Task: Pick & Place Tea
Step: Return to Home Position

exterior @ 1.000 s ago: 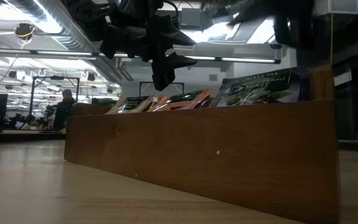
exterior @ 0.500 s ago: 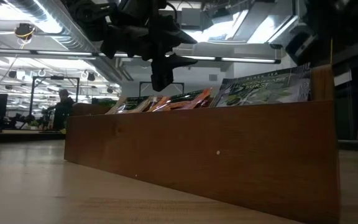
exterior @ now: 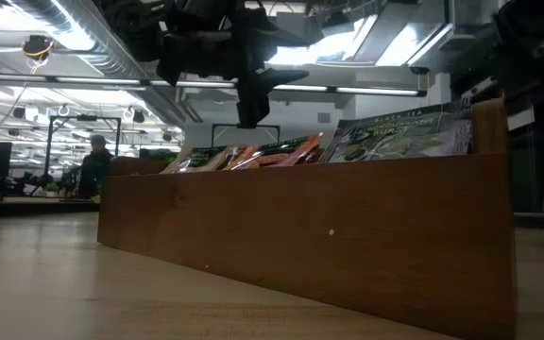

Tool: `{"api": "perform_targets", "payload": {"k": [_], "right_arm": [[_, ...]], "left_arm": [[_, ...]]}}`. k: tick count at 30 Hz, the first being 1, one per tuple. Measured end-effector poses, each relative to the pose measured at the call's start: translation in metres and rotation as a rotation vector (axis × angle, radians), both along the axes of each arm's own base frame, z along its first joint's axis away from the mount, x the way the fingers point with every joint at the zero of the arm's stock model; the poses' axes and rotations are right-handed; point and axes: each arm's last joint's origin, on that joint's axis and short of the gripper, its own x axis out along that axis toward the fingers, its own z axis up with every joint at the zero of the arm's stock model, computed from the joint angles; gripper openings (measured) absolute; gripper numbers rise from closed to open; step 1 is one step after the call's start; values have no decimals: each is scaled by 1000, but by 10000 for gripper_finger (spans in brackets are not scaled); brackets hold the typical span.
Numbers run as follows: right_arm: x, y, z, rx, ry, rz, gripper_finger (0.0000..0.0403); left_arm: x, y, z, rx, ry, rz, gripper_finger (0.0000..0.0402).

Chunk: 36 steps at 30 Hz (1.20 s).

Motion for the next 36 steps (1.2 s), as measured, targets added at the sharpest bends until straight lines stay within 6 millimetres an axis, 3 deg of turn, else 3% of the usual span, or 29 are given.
{"api": "perform_targets", "payload": {"k": [36], "right_arm": [[-36,-19,18,-241,-46,-12,102]], "left_arm": [[0,-1,-1,-119,69,27,157]]}}
